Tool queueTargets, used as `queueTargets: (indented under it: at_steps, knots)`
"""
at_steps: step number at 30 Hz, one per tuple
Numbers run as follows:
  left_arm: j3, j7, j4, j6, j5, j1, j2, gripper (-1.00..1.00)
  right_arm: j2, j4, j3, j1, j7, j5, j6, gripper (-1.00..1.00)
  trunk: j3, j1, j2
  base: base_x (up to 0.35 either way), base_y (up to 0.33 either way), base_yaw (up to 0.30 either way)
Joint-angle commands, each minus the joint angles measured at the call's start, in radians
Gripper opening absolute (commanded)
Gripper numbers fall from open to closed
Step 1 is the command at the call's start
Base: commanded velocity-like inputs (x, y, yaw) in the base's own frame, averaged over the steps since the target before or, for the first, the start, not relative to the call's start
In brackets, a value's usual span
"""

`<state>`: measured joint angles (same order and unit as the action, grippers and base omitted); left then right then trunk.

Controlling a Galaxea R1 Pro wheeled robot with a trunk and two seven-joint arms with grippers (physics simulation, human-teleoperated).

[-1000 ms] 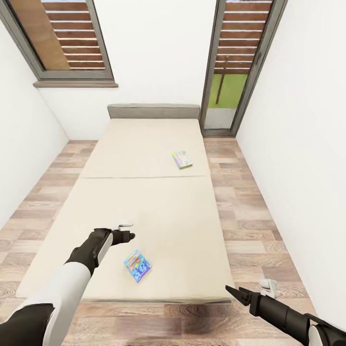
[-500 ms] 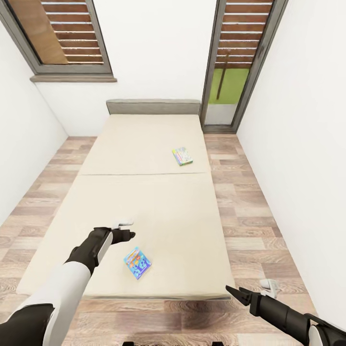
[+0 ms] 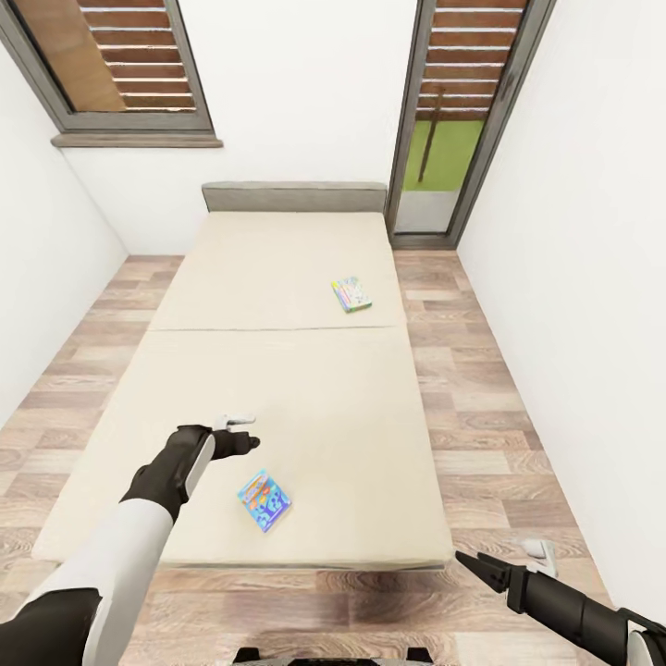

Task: Put all the toys in the child's room - the three board games (two on the bed and one on the table), the two jigsaw puzzles on the table, and the tennis ball on the table - inside the toy box on the table in the child's room.

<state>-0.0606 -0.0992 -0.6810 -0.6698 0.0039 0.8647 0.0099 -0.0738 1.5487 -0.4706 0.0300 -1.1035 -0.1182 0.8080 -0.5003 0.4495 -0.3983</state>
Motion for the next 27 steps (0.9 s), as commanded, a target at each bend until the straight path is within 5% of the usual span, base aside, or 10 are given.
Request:
queueTargets:
  at_steps: [1, 27]
  knots:
    - [-0.003, -0.004, -0.01, -0.014, 0.0, 0.0, 0.0, 1.0, -0.002, -0.004, -0.005, 0.001, -0.01, -0.003, 0.005, 1.0, -0.003, 0.0, -0.002, 0.0, 0.0, 0.0]
    - [-0.005, 0.002, -0.056, -0.038, 0.001, 0.0, -0.001, 1.0, -0.01, -0.02, -0.024, 0.001, -0.047, -0.001, 0.0, 1.0, -0.033, 0.0, -0.002, 0.0, 0.0, 0.0]
